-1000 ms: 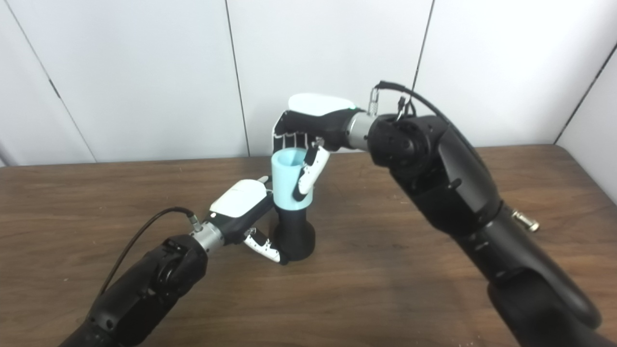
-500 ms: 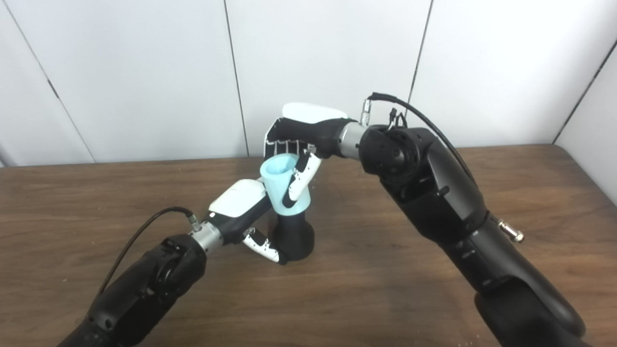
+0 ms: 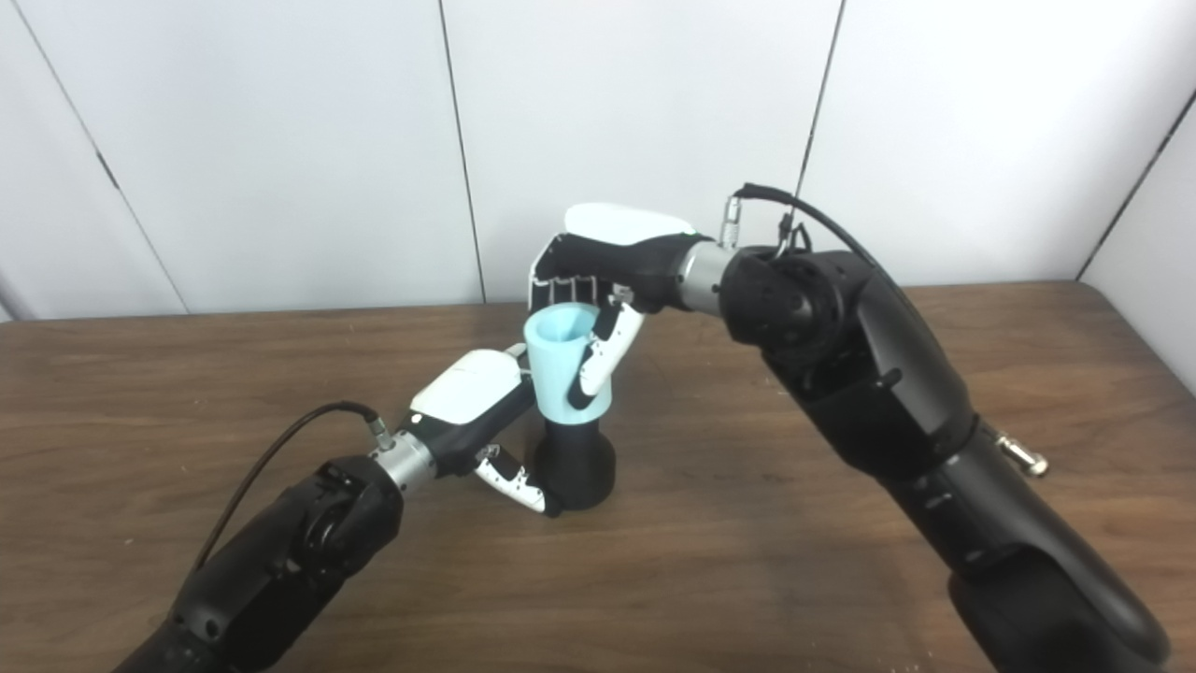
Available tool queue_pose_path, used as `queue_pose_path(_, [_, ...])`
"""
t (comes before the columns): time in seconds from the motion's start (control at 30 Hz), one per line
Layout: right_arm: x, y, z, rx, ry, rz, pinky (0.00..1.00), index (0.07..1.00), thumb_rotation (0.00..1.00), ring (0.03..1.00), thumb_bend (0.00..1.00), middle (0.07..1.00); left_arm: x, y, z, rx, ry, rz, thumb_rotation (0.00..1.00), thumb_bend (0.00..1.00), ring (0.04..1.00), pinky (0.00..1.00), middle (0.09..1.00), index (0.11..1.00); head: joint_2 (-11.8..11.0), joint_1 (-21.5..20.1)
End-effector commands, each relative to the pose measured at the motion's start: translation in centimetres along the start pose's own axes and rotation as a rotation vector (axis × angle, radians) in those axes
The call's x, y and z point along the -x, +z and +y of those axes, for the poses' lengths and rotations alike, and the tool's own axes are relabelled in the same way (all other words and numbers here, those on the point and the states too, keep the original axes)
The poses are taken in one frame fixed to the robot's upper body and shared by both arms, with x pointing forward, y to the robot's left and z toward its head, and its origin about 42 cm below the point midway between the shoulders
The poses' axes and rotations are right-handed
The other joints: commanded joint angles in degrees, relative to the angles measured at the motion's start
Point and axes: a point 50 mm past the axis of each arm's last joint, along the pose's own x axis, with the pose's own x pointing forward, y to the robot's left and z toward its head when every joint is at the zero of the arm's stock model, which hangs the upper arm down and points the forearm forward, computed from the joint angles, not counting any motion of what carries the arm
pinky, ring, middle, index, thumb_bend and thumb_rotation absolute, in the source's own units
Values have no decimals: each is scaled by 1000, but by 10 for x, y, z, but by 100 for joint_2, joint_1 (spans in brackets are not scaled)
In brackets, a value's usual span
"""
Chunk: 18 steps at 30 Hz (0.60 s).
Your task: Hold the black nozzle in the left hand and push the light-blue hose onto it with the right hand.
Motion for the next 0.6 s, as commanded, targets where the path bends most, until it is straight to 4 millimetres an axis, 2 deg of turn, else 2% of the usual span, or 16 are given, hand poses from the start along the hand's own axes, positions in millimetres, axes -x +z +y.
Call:
queue_pose_path(0.0, [18, 1, -23, 37, -103, -6, 407, 472, 0, 460, 521, 488, 16, -13, -32, -34, -165, 62, 0, 524, 637, 1000, 502, 476, 14, 6])
queue_pose_path(0.17, [23, 3, -16, 55, -158, -23, 395, 475, 0, 450, 522, 490, 16, -14, -31, -31, -160, 58, 0, 525, 636, 1000, 500, 477, 34, -19])
queue_pose_path(0.3, [25, 1, 0, 79, -214, -52, 364, 495, 0, 426, 521, 471, 17, -16, -31, -30, -158, 57, 0, 525, 634, 1000, 495, 480, 46, -17])
queue_pose_path(0.57, [21, 5, 14, 63, -198, -58, 352, 513, 0, 418, 520, 466, 16, -16, -30, -33, -158, 57, 0, 525, 635, 1000, 495, 480, 89, -21])
